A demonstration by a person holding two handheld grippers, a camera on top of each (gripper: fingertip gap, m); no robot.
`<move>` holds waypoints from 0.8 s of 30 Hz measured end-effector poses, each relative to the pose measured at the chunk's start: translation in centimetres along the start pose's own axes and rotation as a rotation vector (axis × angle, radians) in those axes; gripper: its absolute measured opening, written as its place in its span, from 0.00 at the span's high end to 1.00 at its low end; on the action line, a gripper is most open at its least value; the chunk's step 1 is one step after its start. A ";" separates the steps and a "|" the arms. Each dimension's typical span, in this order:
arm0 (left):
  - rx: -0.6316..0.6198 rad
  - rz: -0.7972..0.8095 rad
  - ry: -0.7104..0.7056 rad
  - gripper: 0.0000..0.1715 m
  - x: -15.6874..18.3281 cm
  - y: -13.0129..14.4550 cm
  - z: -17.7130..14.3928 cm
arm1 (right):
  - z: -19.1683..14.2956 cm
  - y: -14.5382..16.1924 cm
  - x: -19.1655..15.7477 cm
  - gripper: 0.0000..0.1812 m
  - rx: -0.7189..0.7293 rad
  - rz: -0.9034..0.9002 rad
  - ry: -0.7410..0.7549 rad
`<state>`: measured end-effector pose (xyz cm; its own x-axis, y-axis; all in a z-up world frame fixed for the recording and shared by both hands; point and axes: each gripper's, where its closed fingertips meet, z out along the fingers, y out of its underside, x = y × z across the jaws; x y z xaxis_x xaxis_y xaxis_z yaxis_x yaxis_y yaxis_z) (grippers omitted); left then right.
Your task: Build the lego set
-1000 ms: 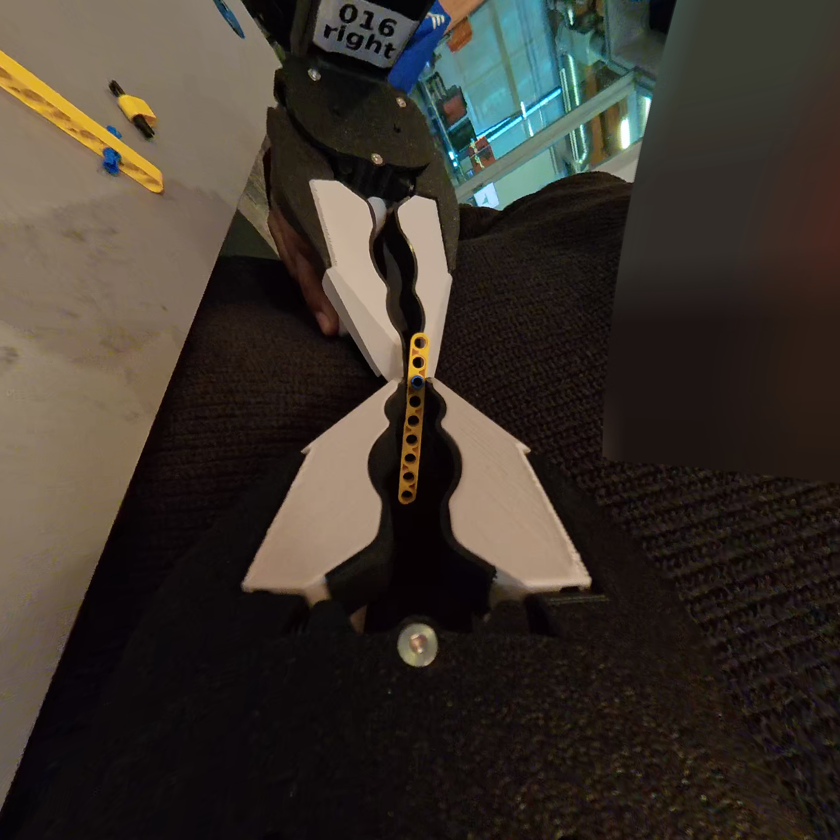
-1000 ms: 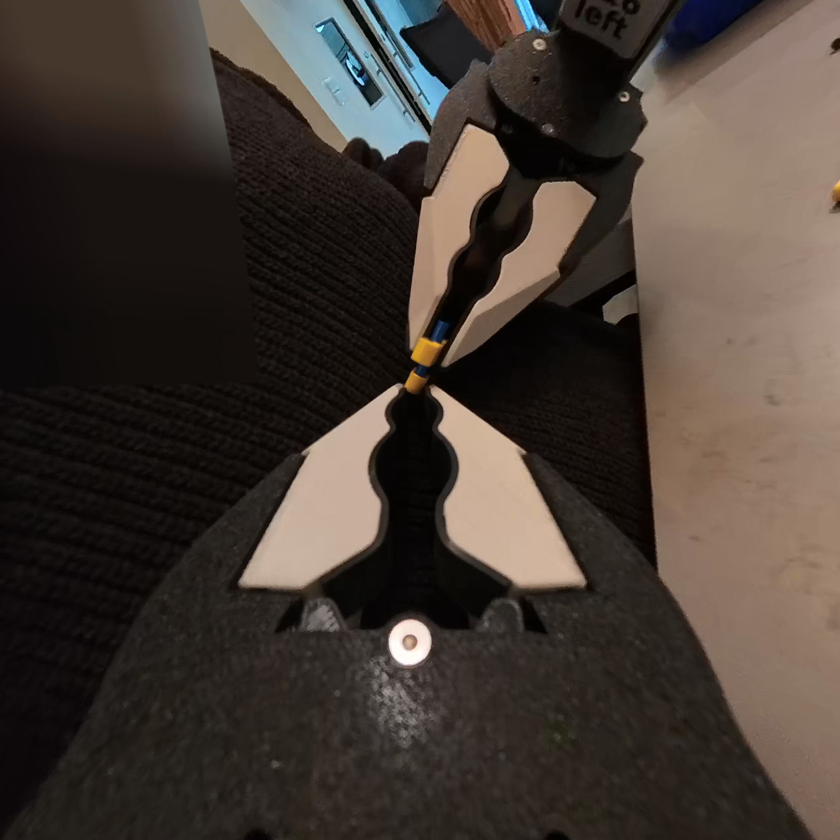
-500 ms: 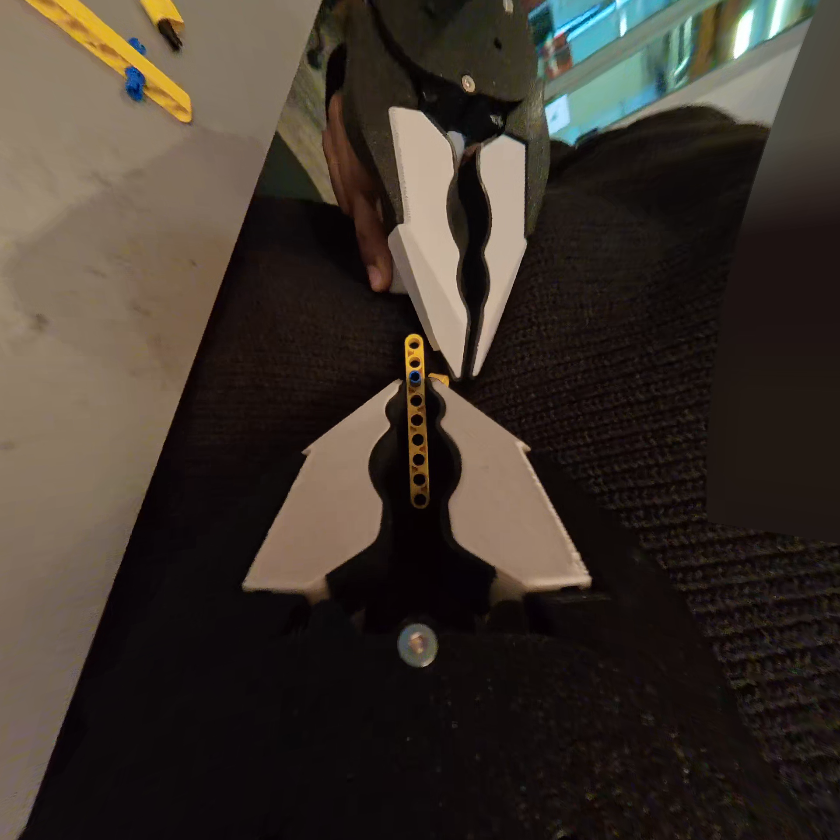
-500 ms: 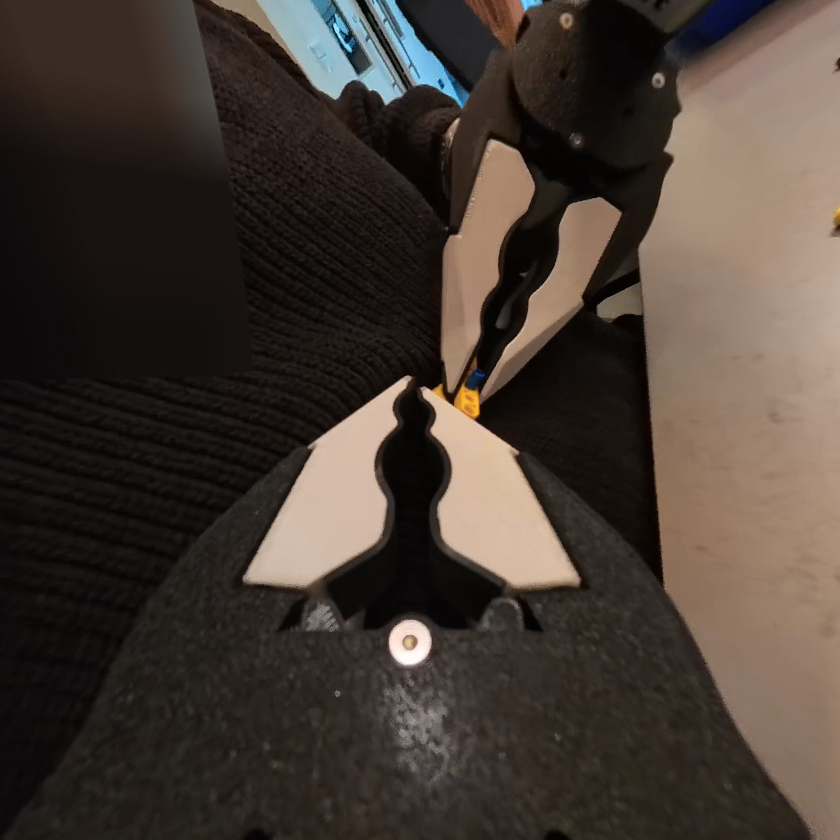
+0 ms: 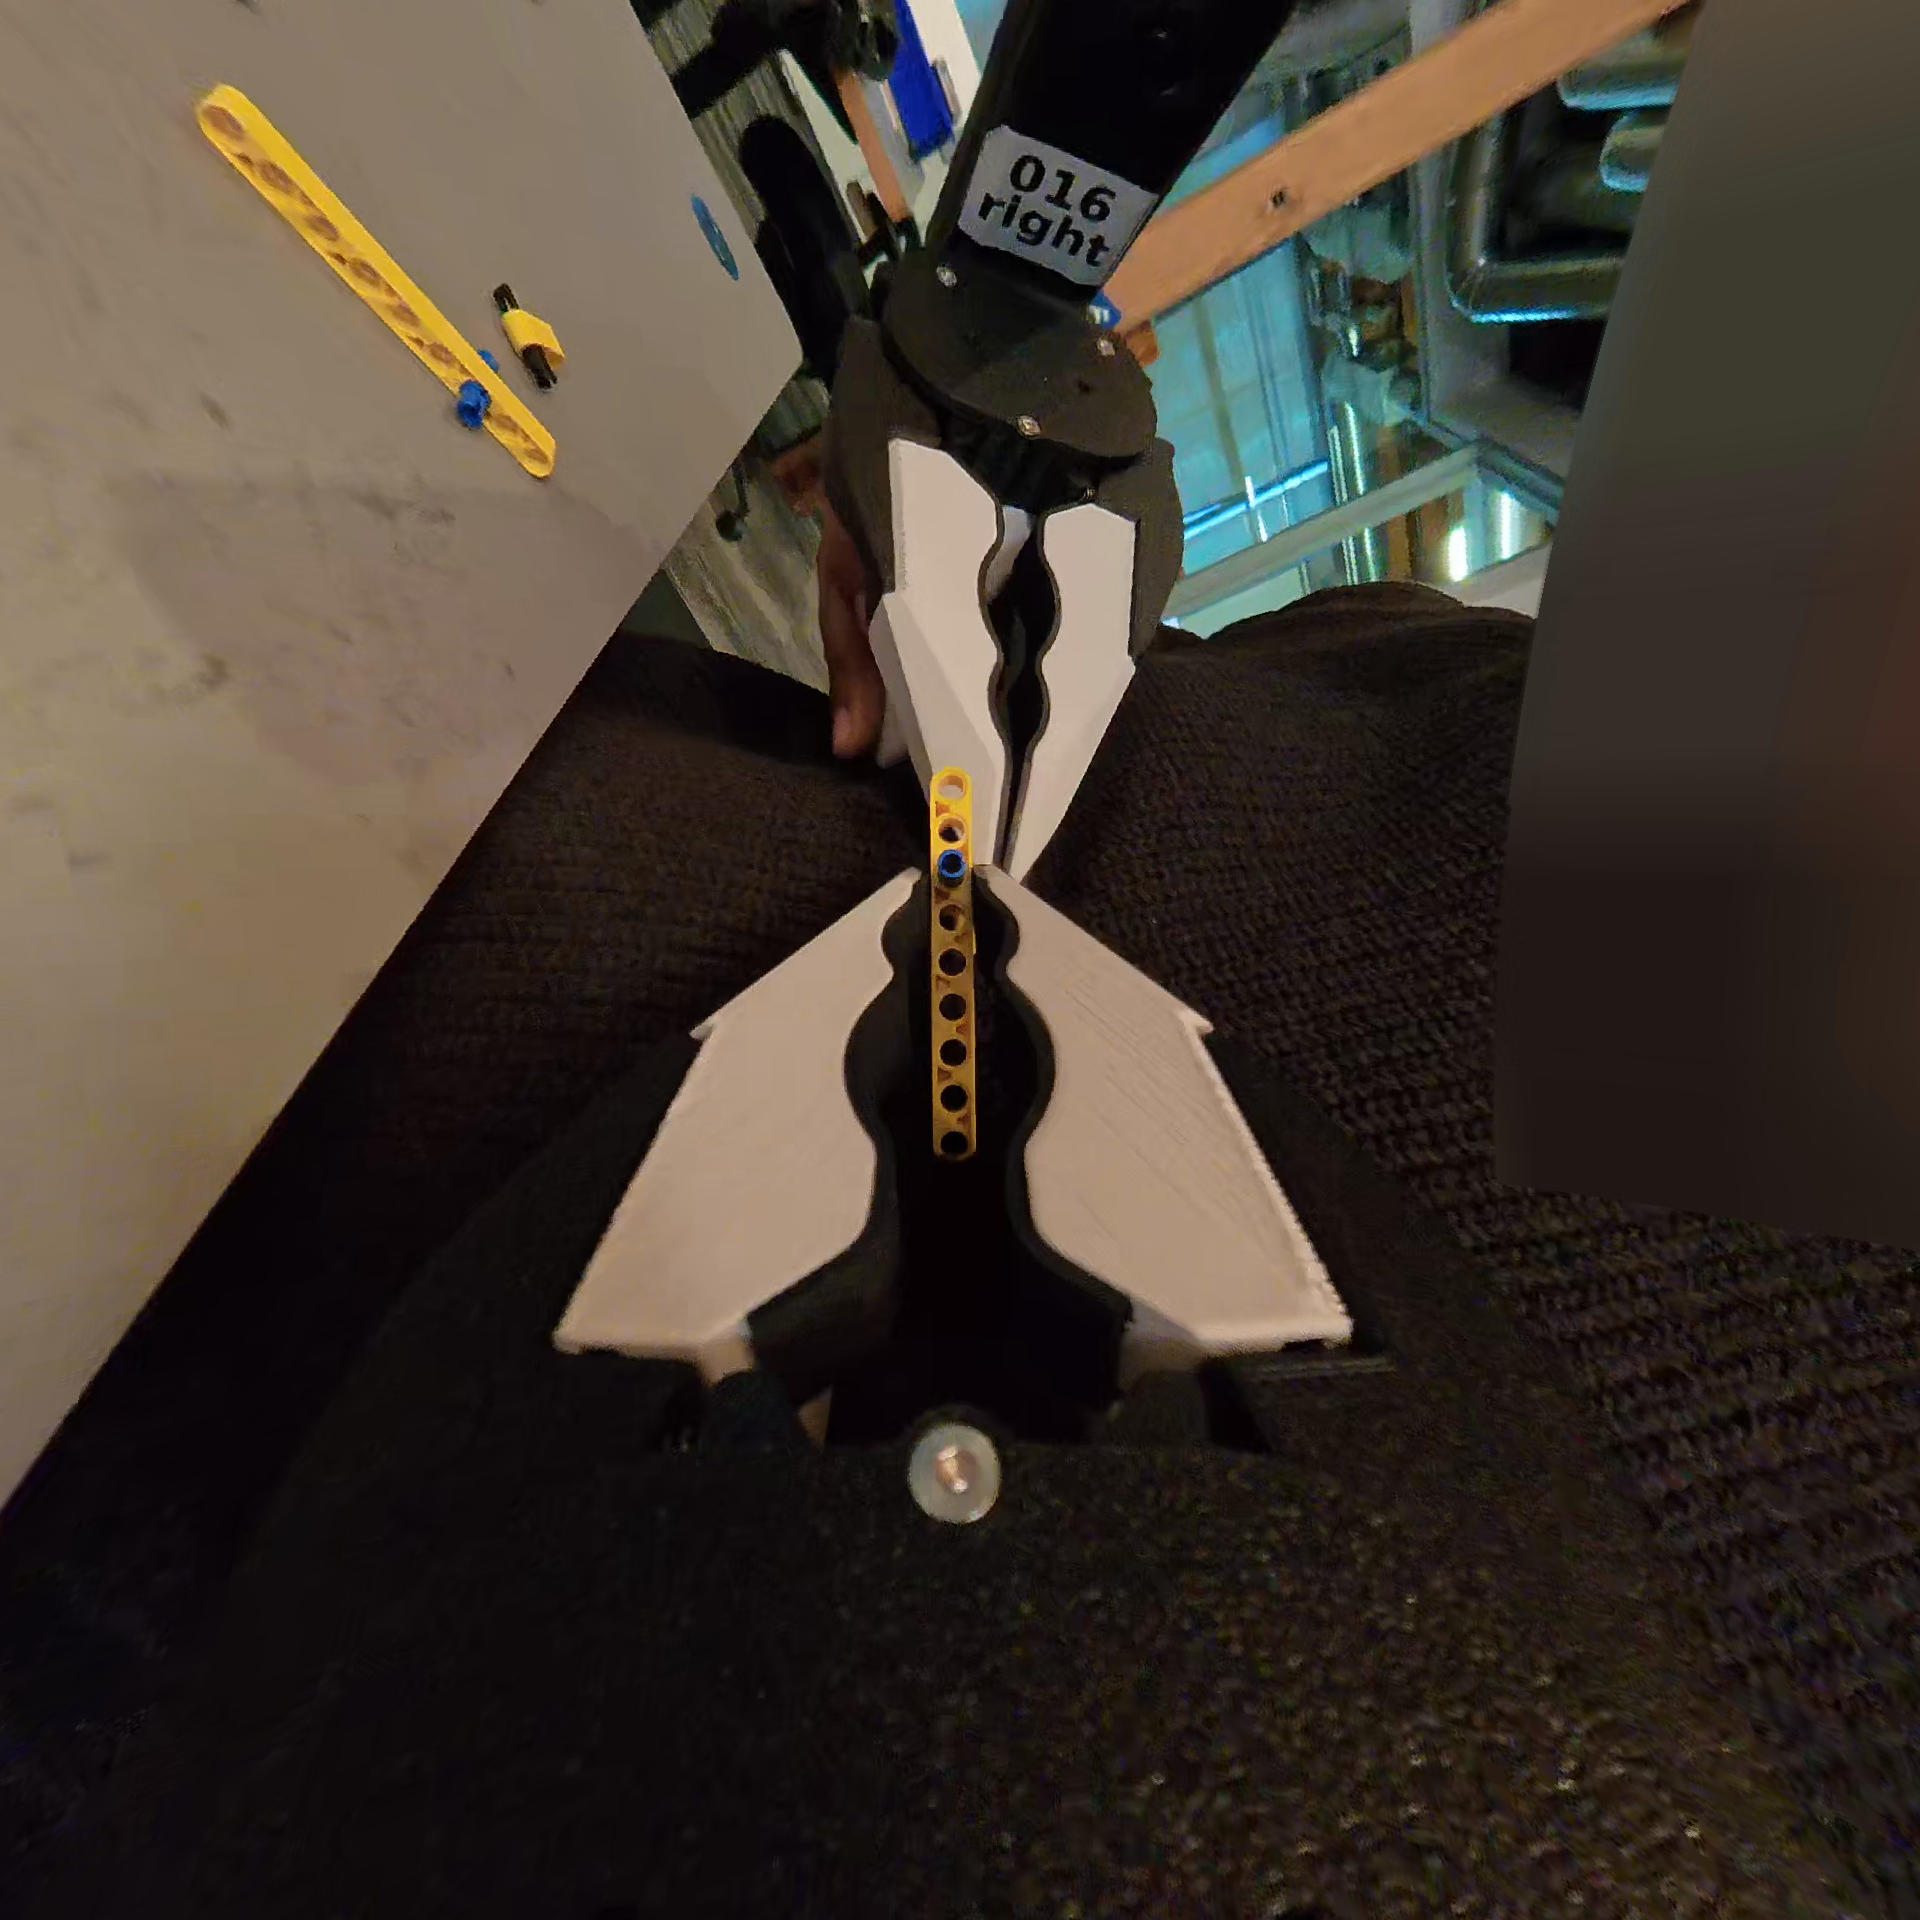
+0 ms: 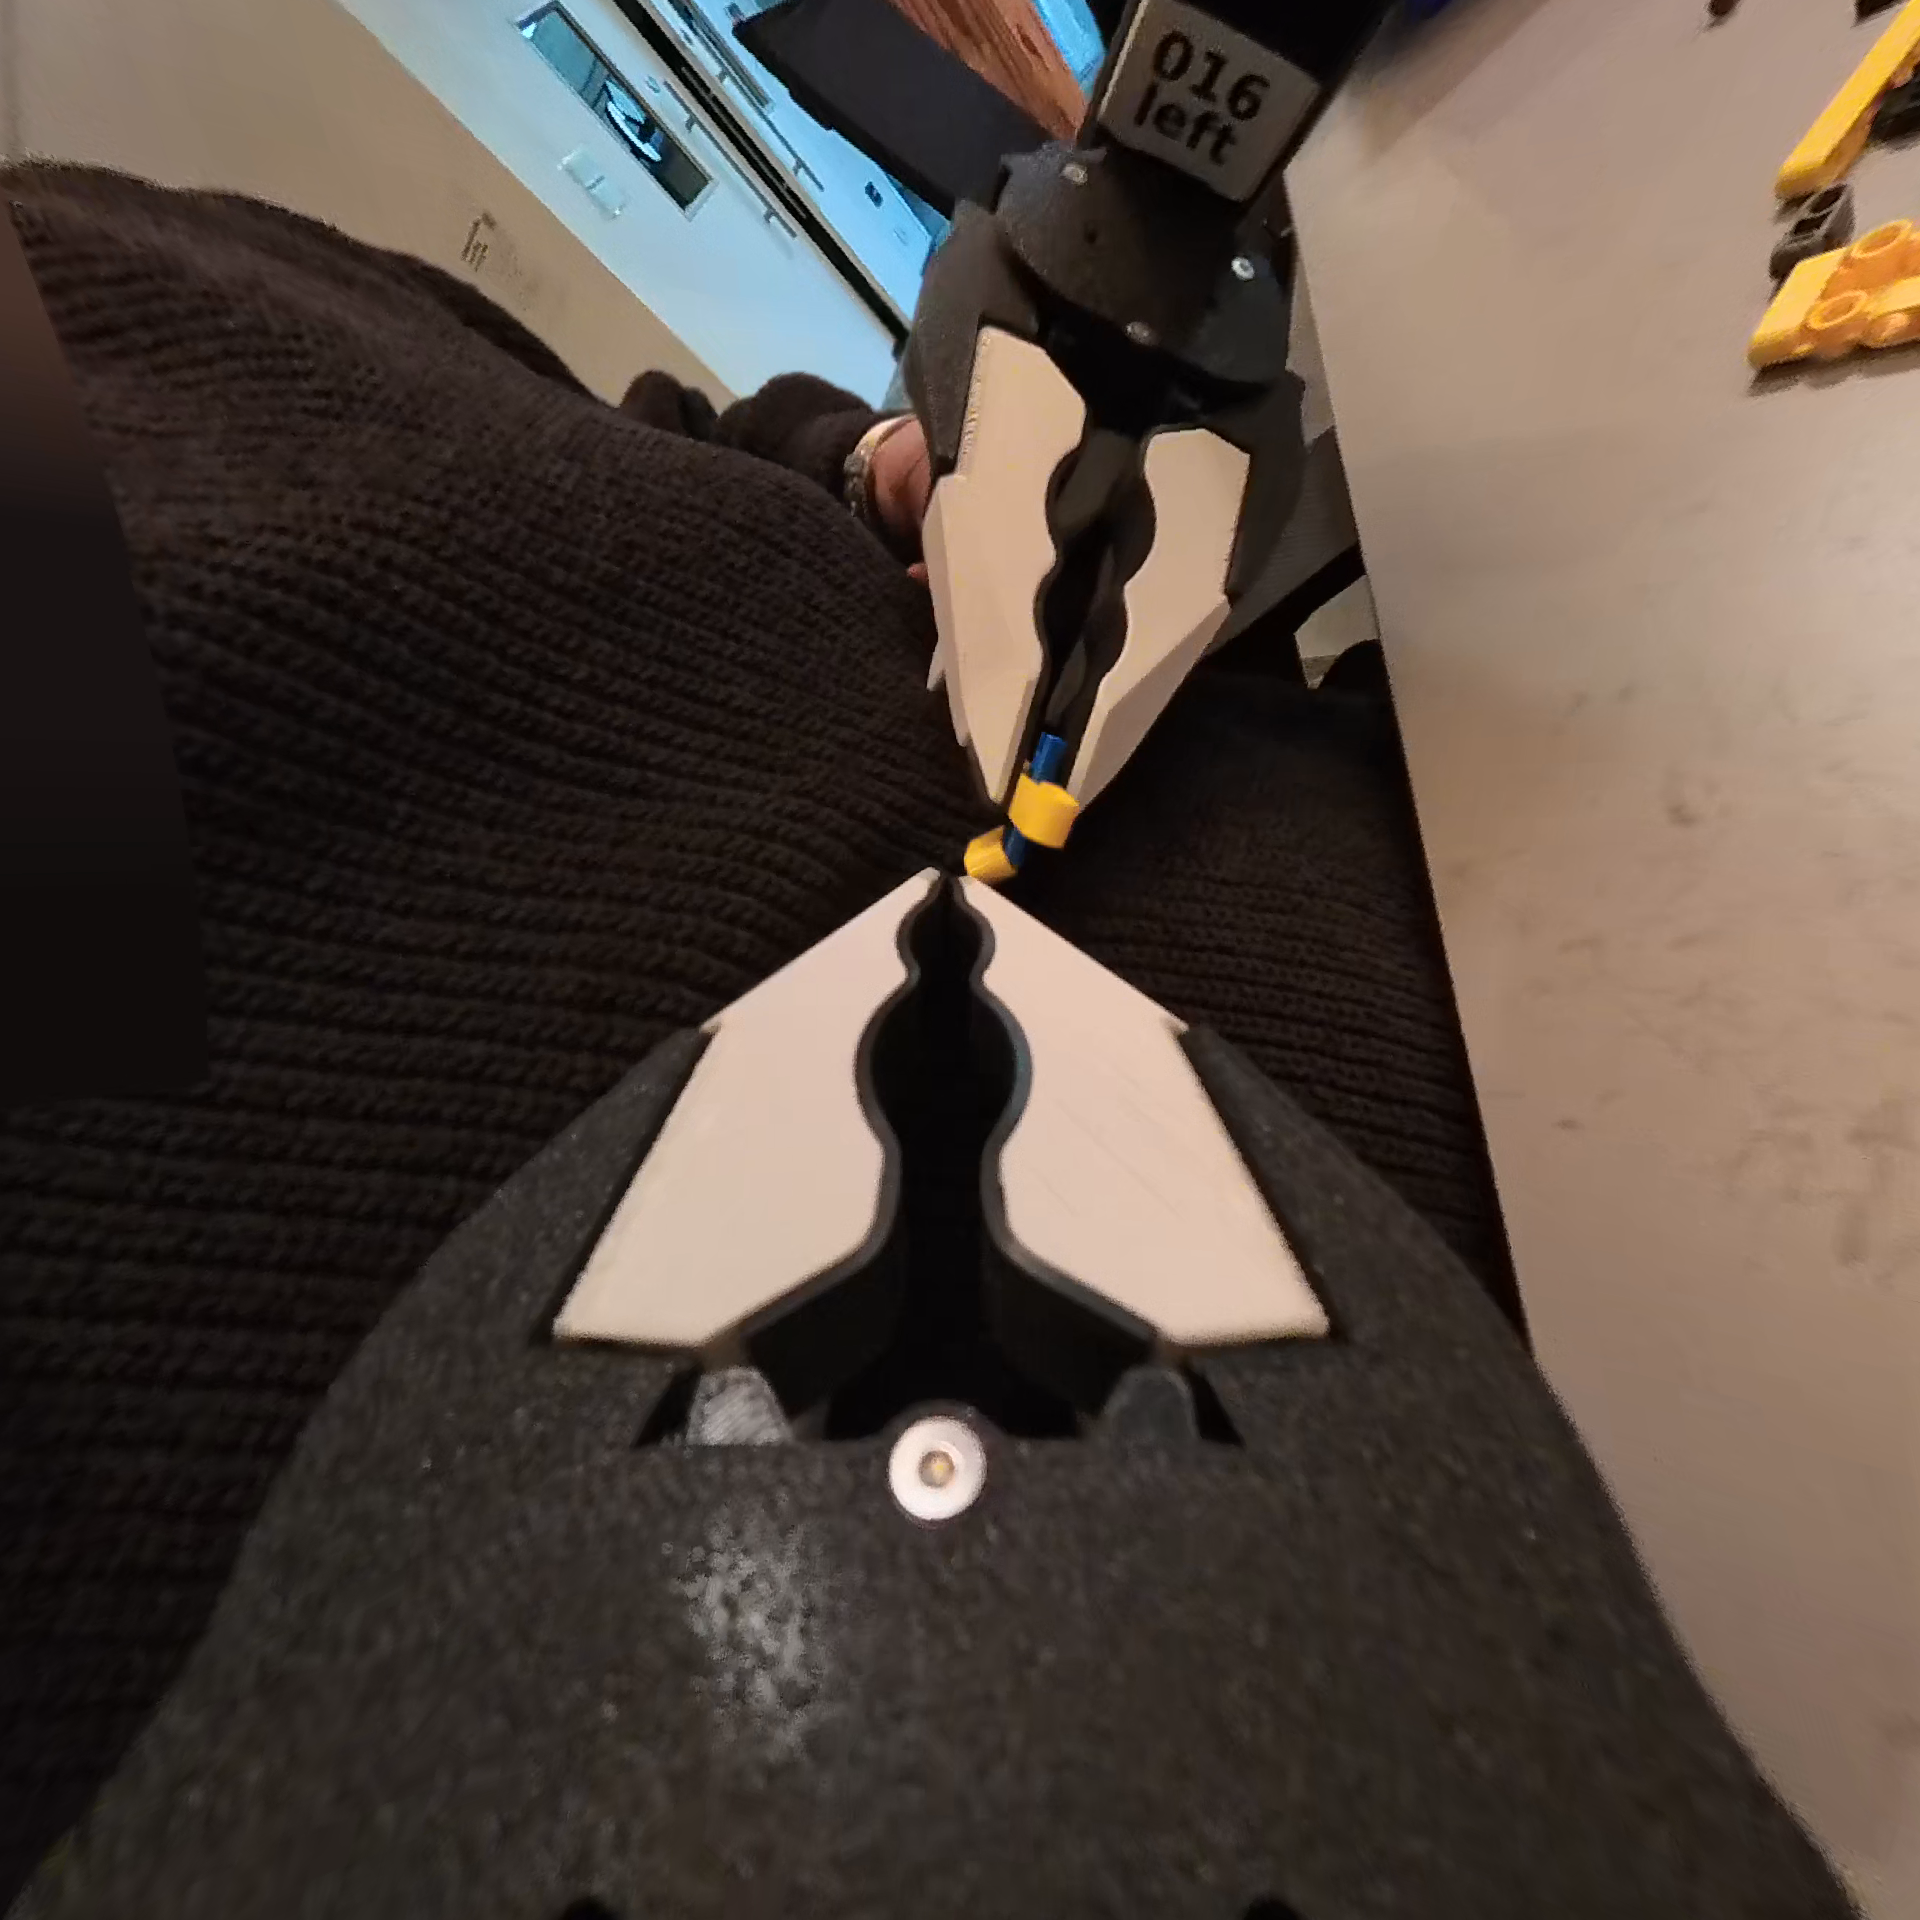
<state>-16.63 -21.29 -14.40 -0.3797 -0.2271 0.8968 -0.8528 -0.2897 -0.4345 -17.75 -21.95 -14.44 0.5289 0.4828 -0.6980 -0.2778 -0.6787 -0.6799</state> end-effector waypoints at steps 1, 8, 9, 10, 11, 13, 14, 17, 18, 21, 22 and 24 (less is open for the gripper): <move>0.008 0.002 -0.007 0.96 0.0 0.0 -0.1 | 0.0 0.0 0.1 1.00 0.001 0.014 0.002; -0.006 -0.031 -0.021 0.96 -0.2 0.5 -0.2 | 0.2 0.1 0.9 0.96 0.003 0.047 0.034; -0.018 -0.036 -0.021 0.96 -0.1 0.5 -0.2 | 0.3 0.1 0.9 0.96 0.003 0.052 0.030; -0.029 -0.038 -0.019 0.96 0.0 0.5 -0.3 | 0.3 0.1 0.9 0.96 0.004 0.056 0.025; -0.038 -0.038 -0.016 0.96 0.2 0.5 -0.4 | 0.4 0.1 0.9 0.96 0.005 0.058 0.022; -0.052 -0.039 -0.012 0.96 0.5 0.4 -0.6 | 0.5 -0.1 0.8 0.96 0.006 0.051 0.017; -0.055 -0.037 -0.013 0.96 0.6 0.4 -0.6 | 0.6 -0.2 0.7 0.96 0.007 0.045 0.012; -0.055 -0.032 -0.004 0.96 0.7 0.5 -0.8 | 0.8 -0.4 0.3 0.96 0.001 0.003 0.002; -0.047 -0.031 0.007 0.96 0.8 0.5 -0.8 | 0.9 -0.5 0.2 0.96 0.002 -0.005 -0.003; -0.040 -0.019 0.042 0.95 1.2 0.6 -1.0 | 1.2 -0.5 0.0 0.96 0.011 0.015 -0.036; -0.040 -0.005 0.046 0.95 1.3 0.7 -1.1 | 1.2 -0.5 -0.1 0.96 0.012 0.027 -0.047; -0.048 0.017 0.050 0.95 1.6 0.8 -1.1 | 1.1 -0.5 -0.1 0.96 0.011 0.035 -0.048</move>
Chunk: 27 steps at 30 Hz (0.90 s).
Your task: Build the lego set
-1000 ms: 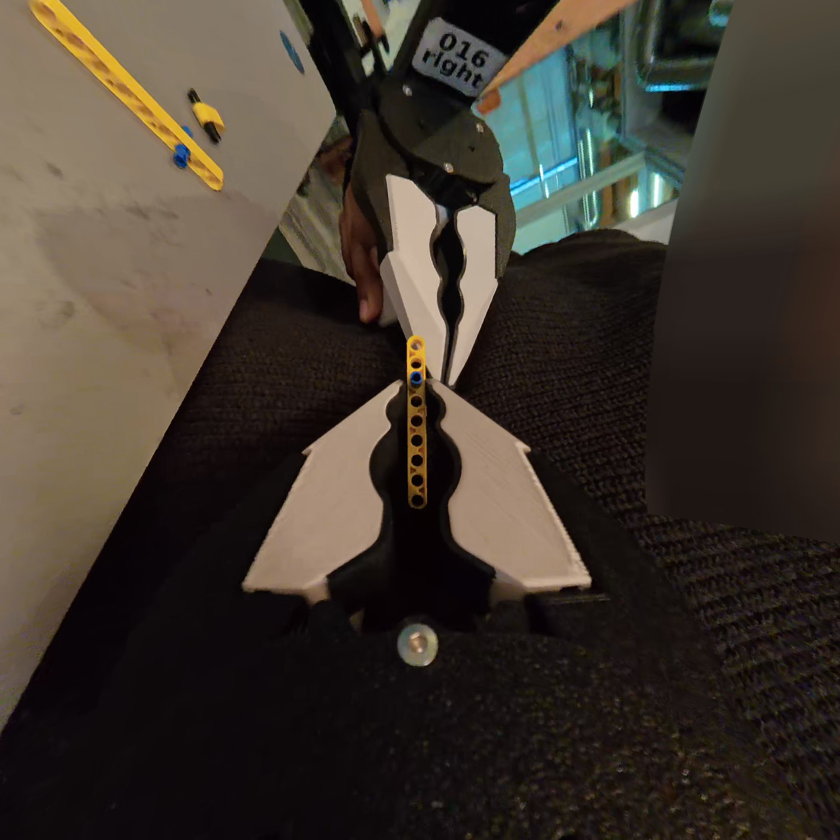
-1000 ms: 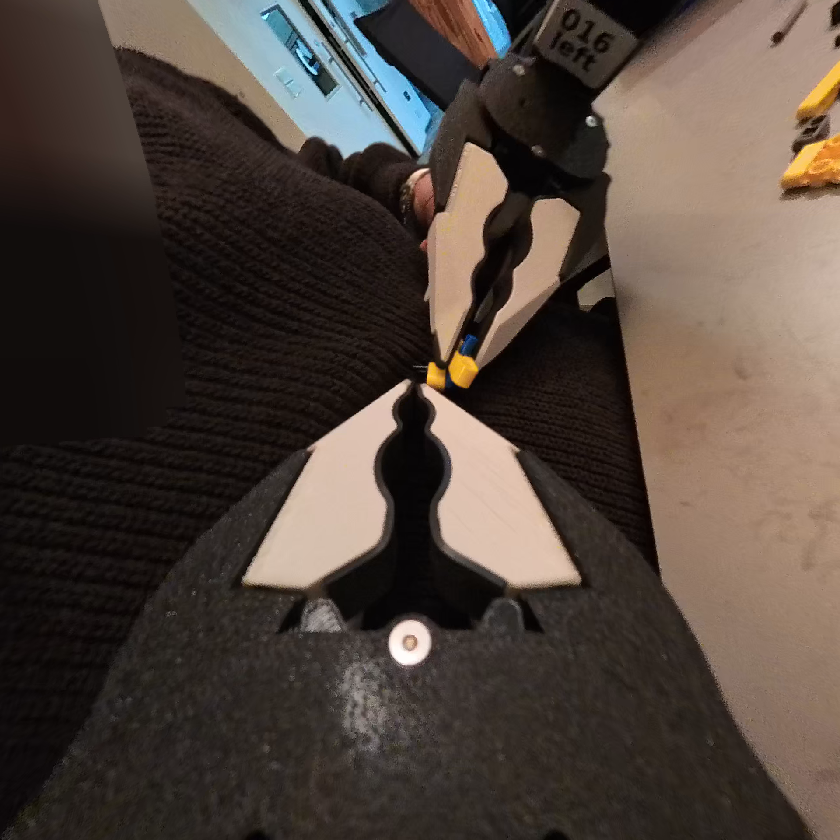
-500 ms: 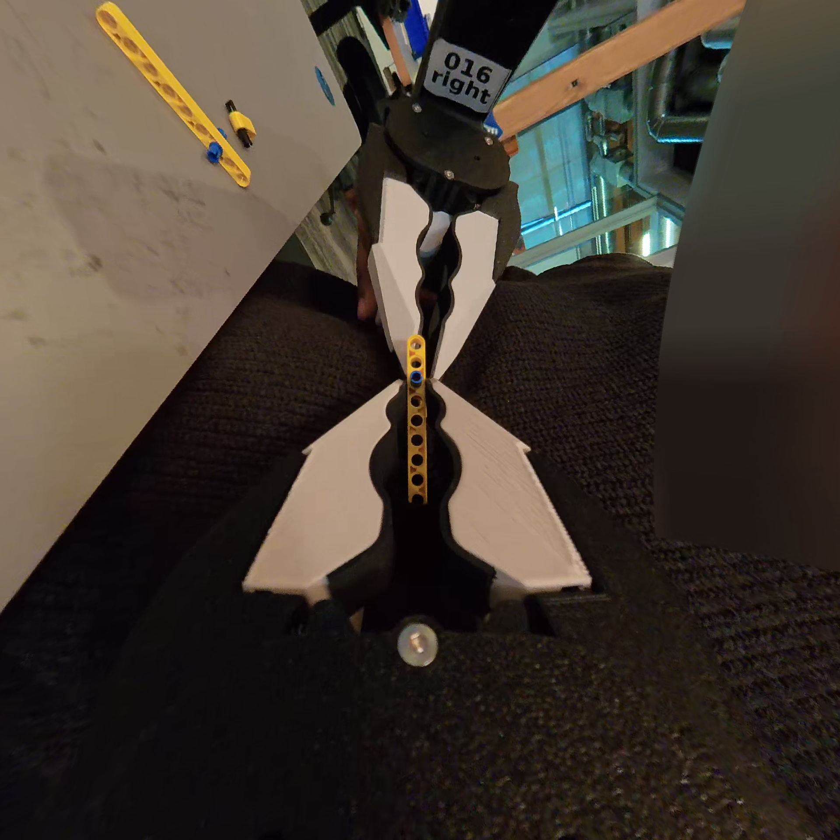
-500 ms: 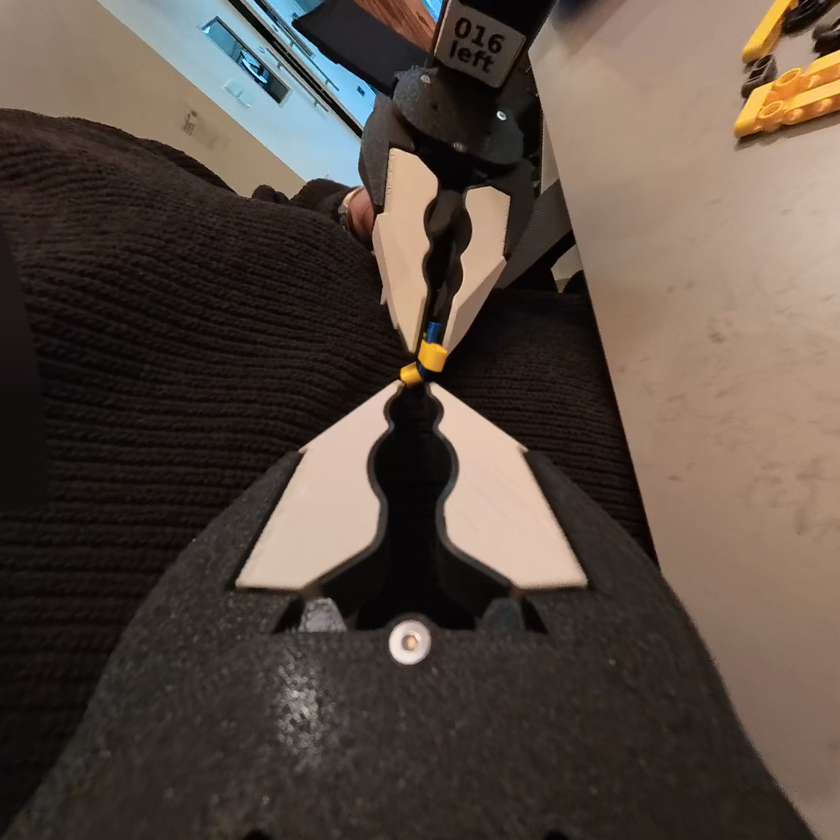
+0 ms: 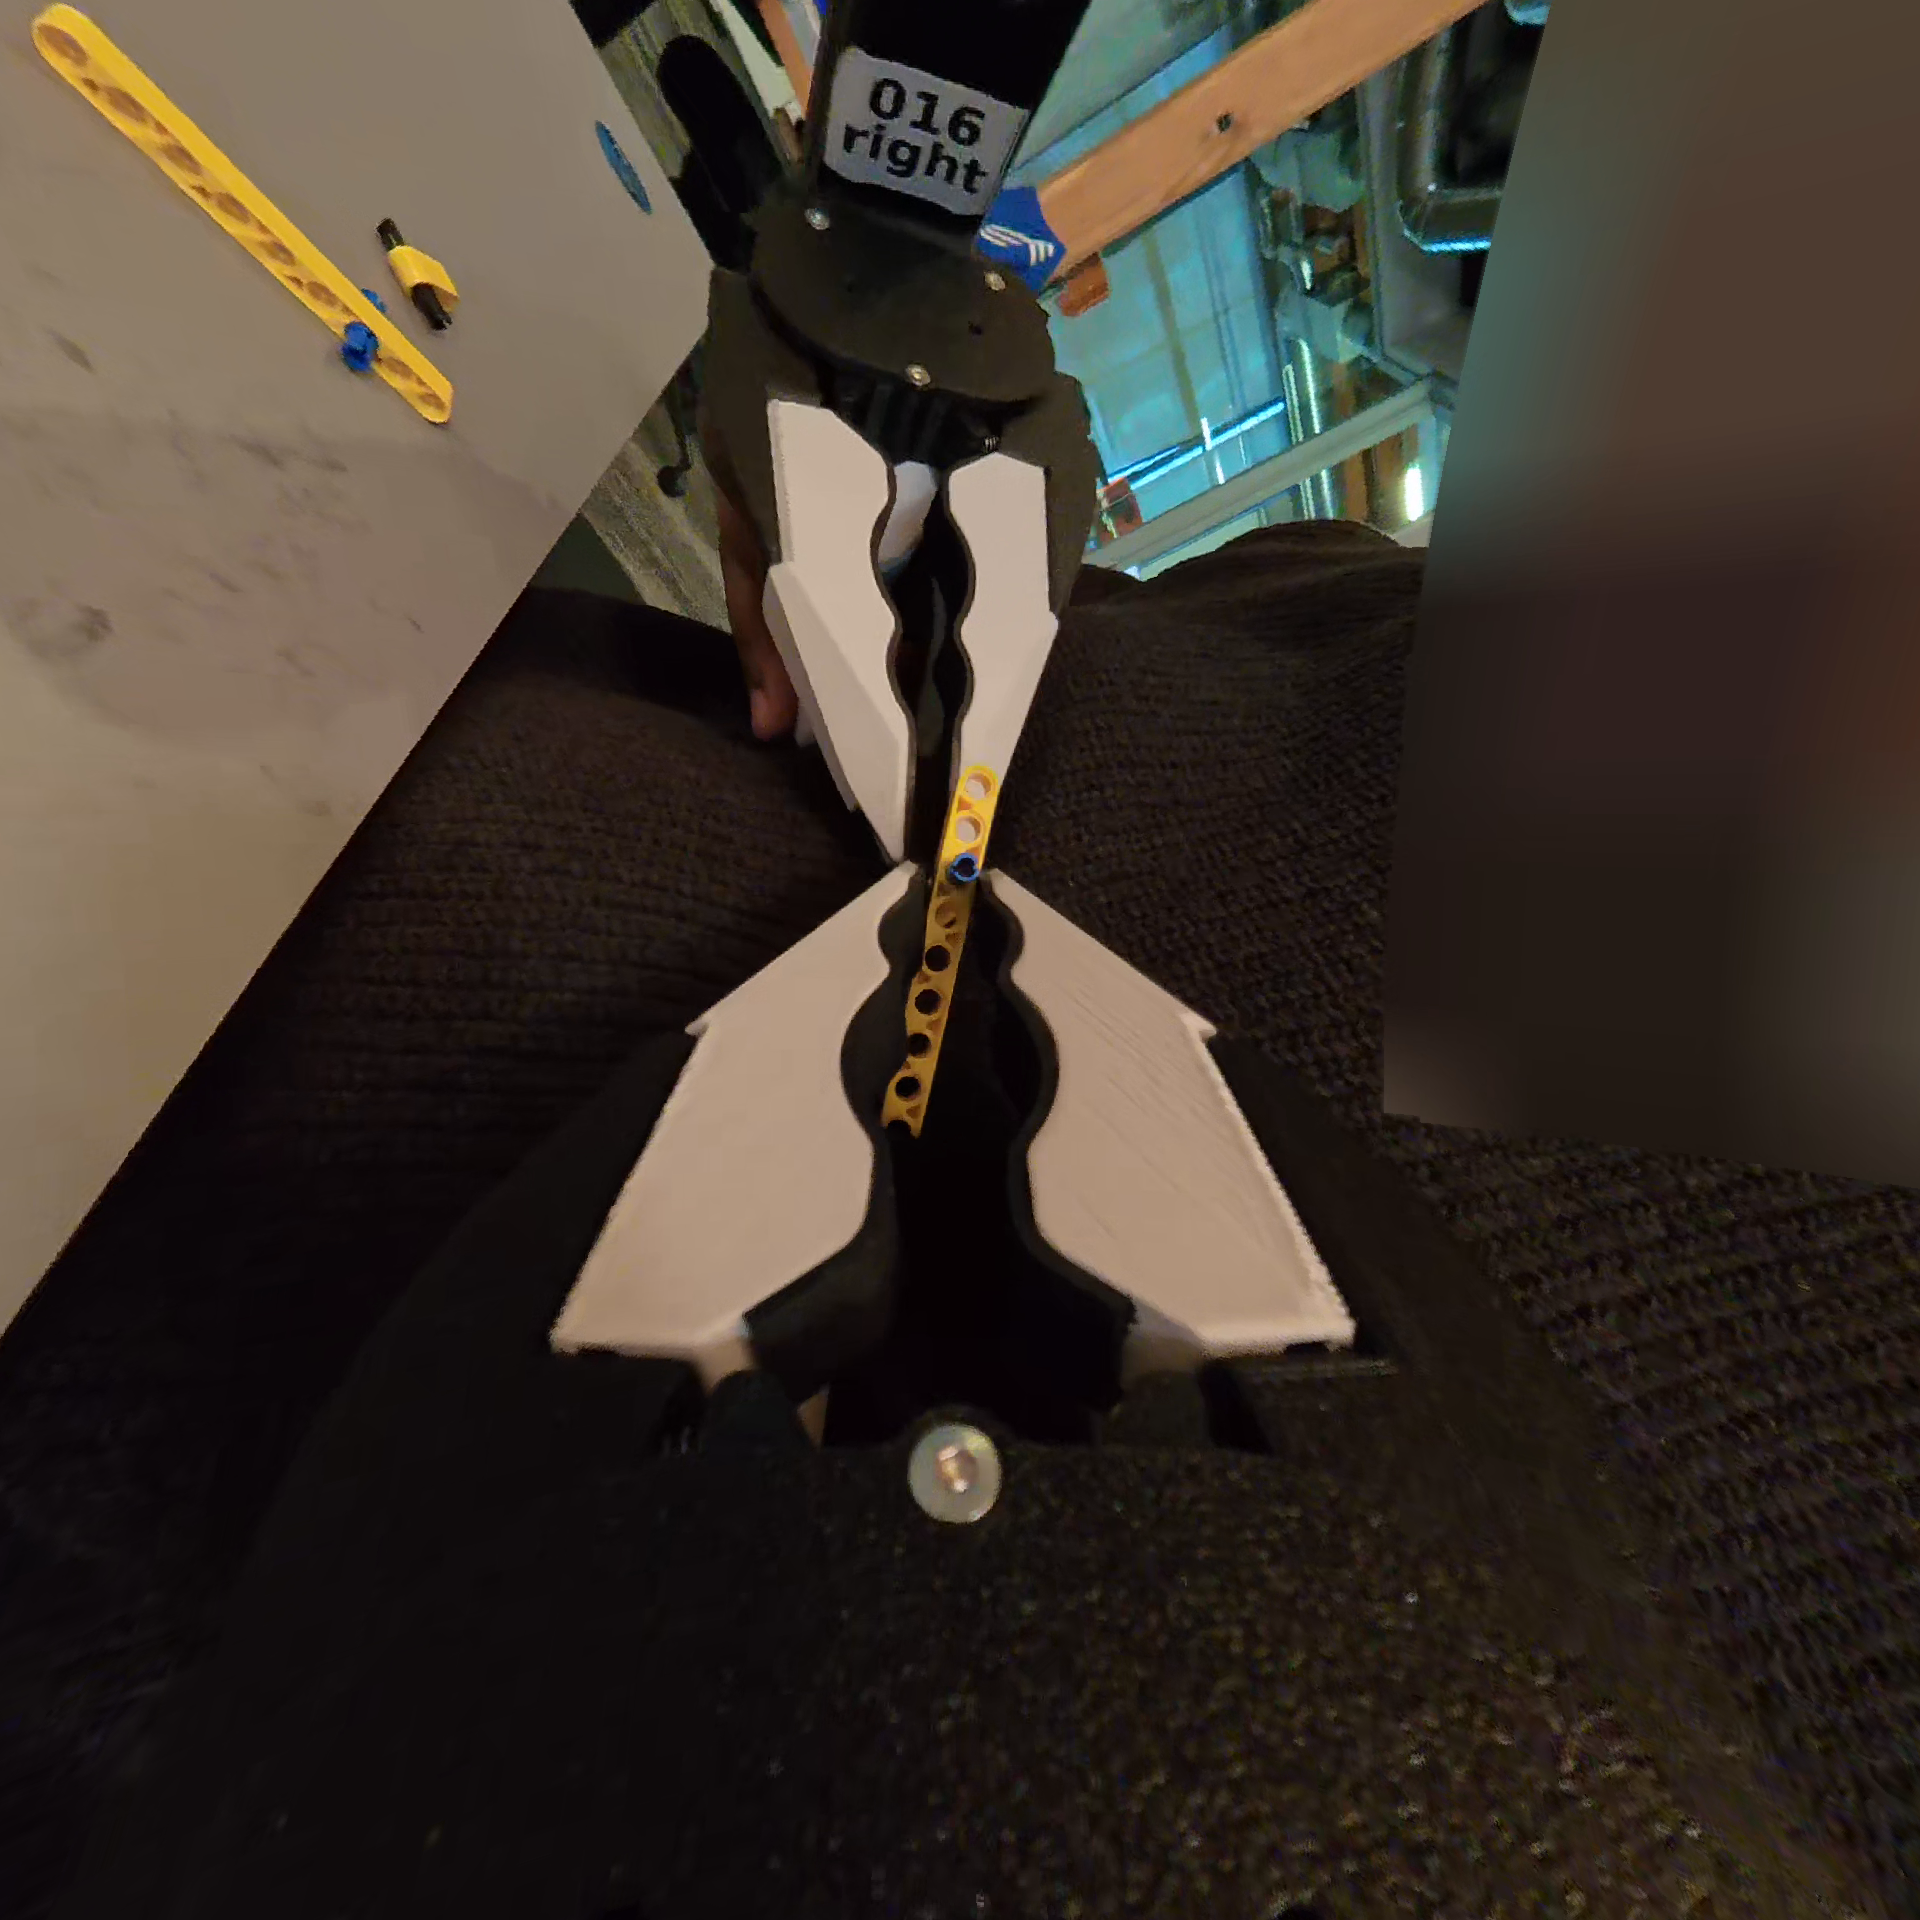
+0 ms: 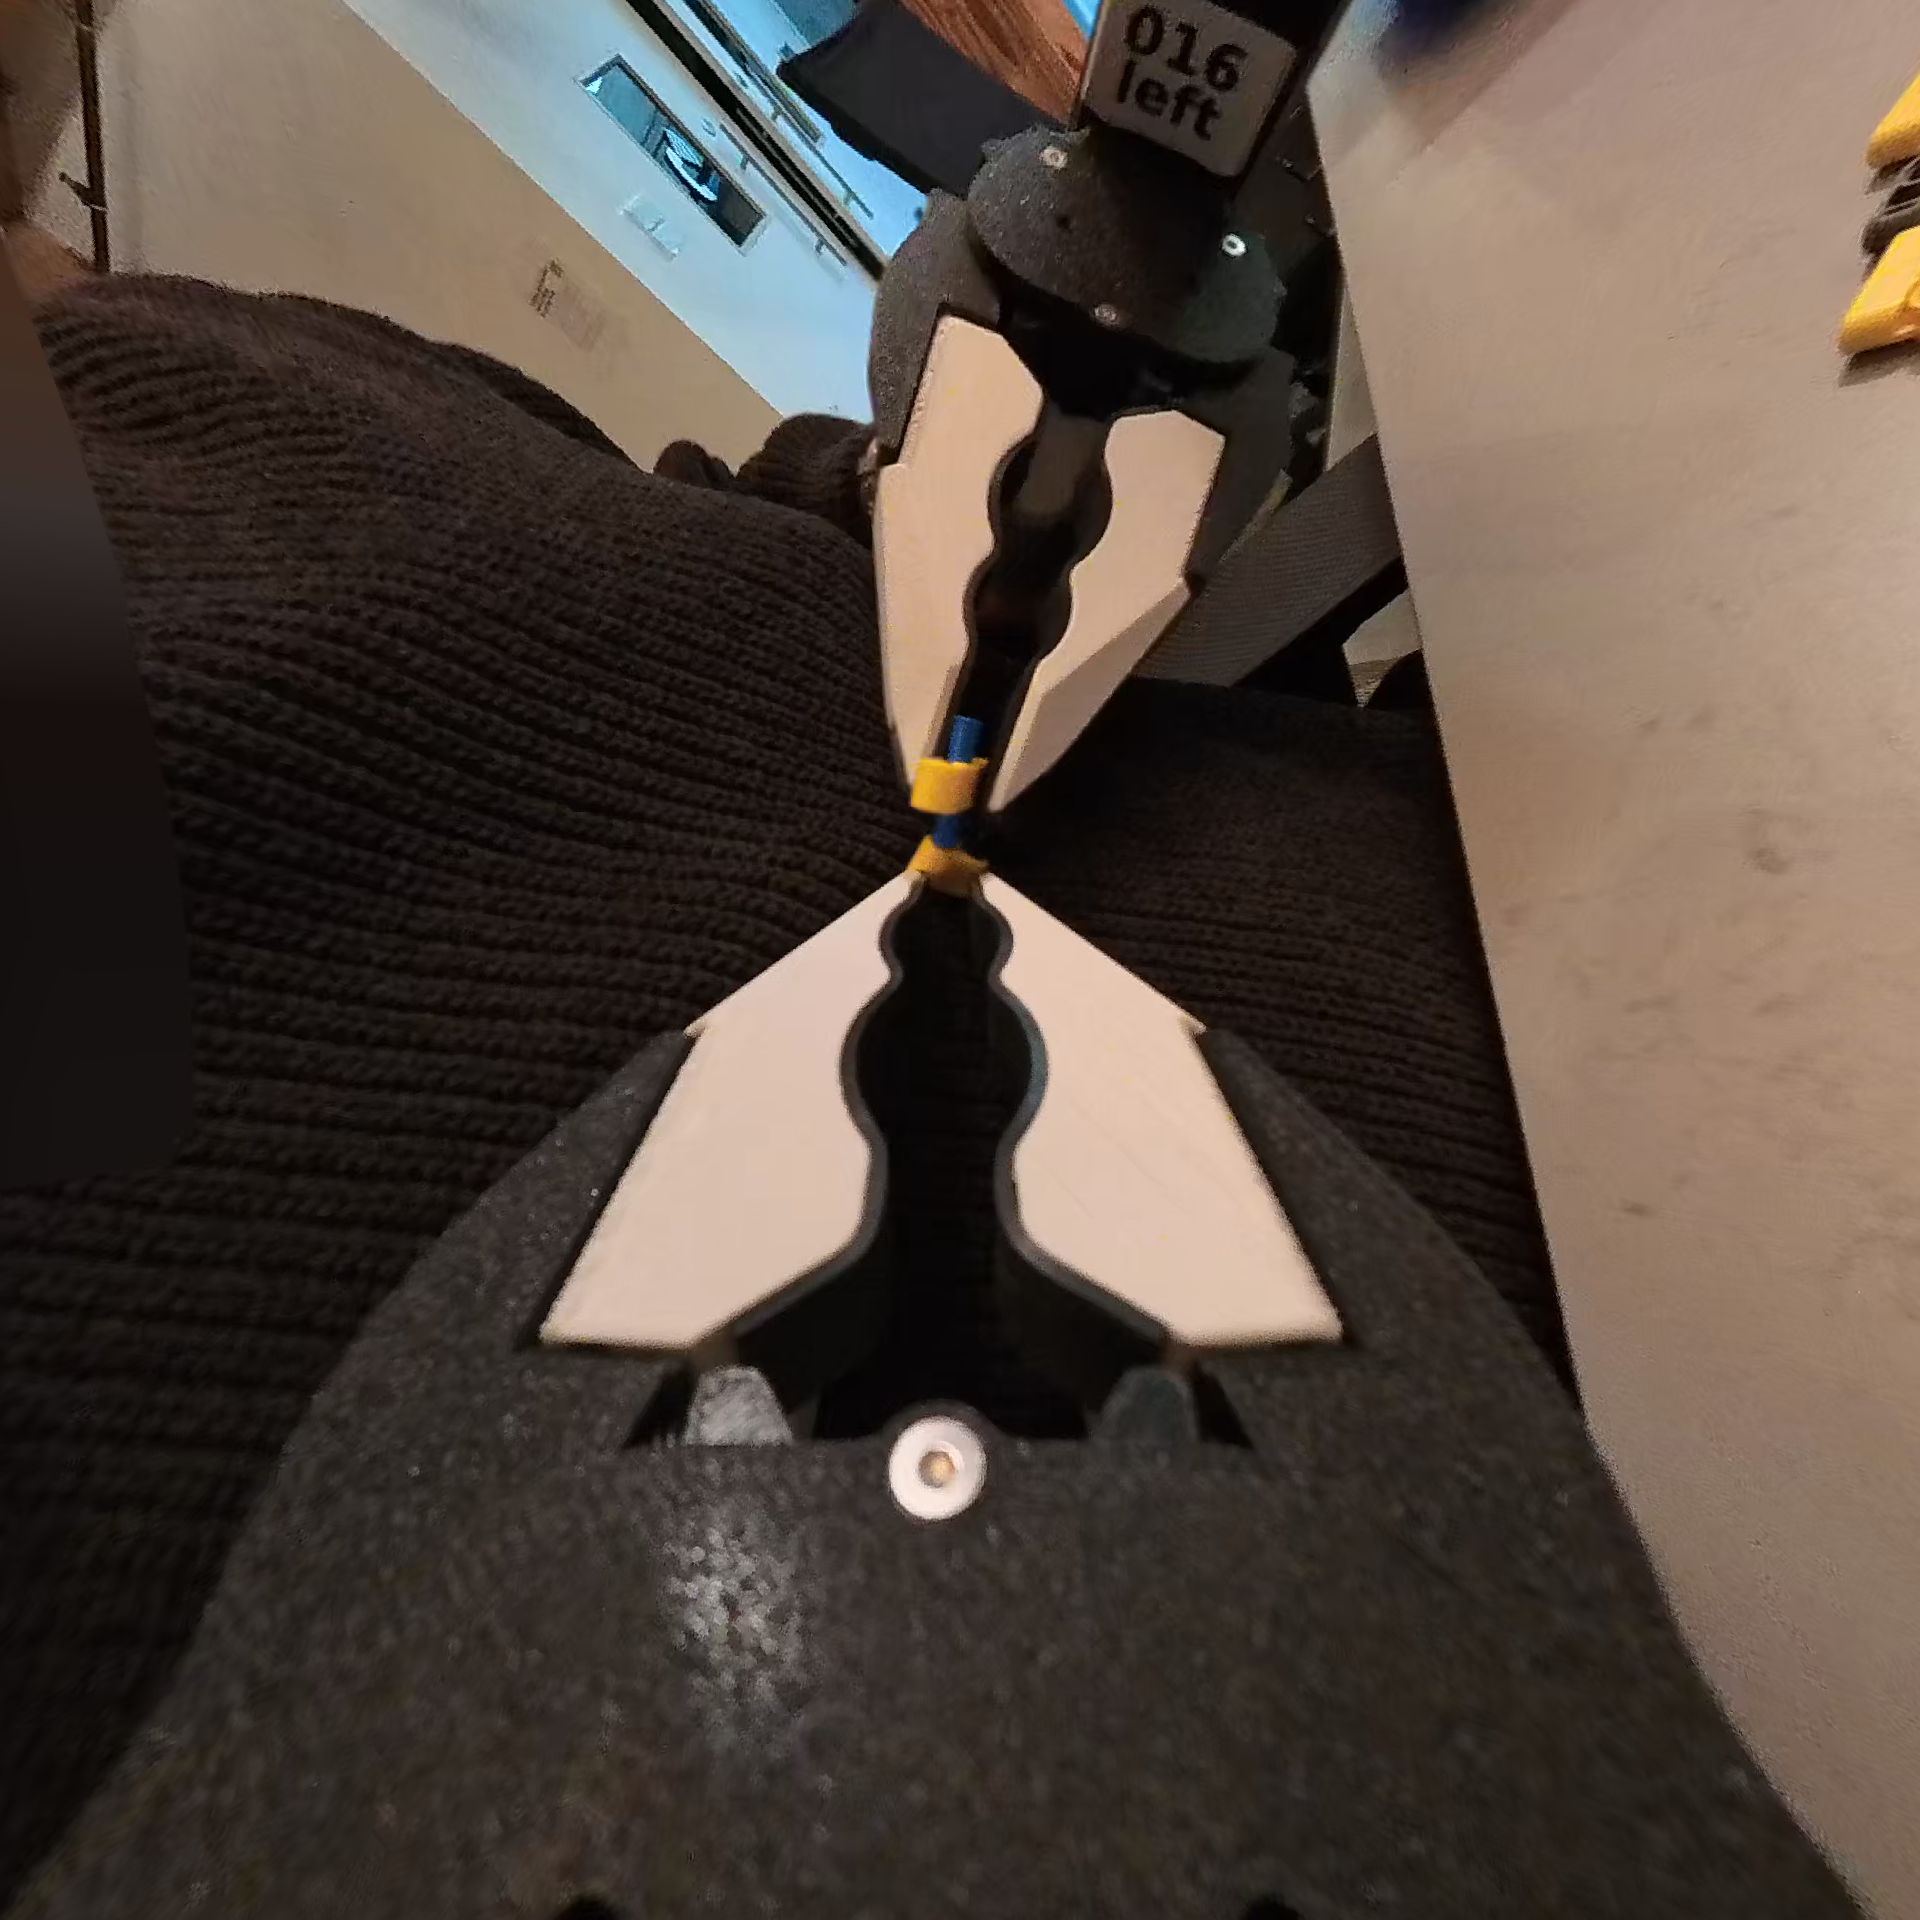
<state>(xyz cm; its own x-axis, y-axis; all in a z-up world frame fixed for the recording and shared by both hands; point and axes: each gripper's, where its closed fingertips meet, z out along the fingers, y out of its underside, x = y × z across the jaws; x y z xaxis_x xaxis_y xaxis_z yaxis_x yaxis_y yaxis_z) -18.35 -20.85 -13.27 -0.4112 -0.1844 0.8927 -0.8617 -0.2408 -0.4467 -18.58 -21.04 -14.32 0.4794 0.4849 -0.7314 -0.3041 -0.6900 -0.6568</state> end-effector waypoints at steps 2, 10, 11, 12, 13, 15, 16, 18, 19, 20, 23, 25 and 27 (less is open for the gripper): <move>-0.004 0.004 -0.006 0.95 -0.1 0.0 0.0 | 0.0 0.1 0.0 0.96 -0.019 -0.011 0.012; 0.008 -0.051 -0.023 0.95 -0.5 0.1 -0.1 | -0.2 0.2 0.5 0.95 -0.104 -0.029 0.105; 0.012 -0.052 -0.032 0.95 -0.5 0.1 -0.1 | -0.4 0.0 0.4 0.95 -0.103 -0.027 0.118; 0.013 -0.055 -0.041 0.95 -0.6 0.2 0.0 | -0.6 -0.1 0.3 0.94 -0.099 -0.023 0.125; 0.015 -0.061 -0.044 0.95 -0.6 0.2 0.0 | -0.8 -0.3 0.1 0.93 -0.098 -0.016 0.127; 0.016 -0.070 -0.043 0.95 -0.6 0.2 0.1 | -0.8 -0.4 0.1 0.89 -0.113 -0.001 0.139; 0.014 -0.071 -0.039 0.95 -0.6 0.3 0.2 | -0.7 -0.3 0.2 0.87 -0.130 0.006 0.153; 0.011 -0.075 -0.036 0.95 -0.6 0.3 0.3 | 0.1 0.4 0.1 0.85 -0.177 0.035 0.136; 0.009 -0.073 -0.039 0.95 -0.6 0.3 0.3 | 0.4 0.5 0.0 0.85 -0.186 0.053 0.120; 0.007 -0.069 -0.045 0.95 -0.6 0.4 0.2 | 0.7 0.4 0.0 0.86 -0.182 0.065 0.106; 0.008 -0.048 -0.058 0.95 -0.5 0.3 0.1 | 1.1 0.1 0.1 0.94 -0.156 0.102 0.075; 0.025 -0.043 -0.057 0.95 -0.6 0.1 0.0 | 1.1 0.0 0.2 0.95 -0.143 0.116 0.058; 0.068 -0.035 -0.068 0.96 -1.0 -0.7 -0.5 | 0.5 -0.2 0.6 0.95 -0.125 0.102 0.073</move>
<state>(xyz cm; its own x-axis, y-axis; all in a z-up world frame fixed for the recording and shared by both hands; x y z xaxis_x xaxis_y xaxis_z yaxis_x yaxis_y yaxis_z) -17.49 -19.98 -13.82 -0.3578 -0.2388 0.9027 -0.8520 -0.3123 -0.4203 -18.61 -20.31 -14.73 0.5113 0.3717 -0.7749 -0.2517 -0.7973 -0.5485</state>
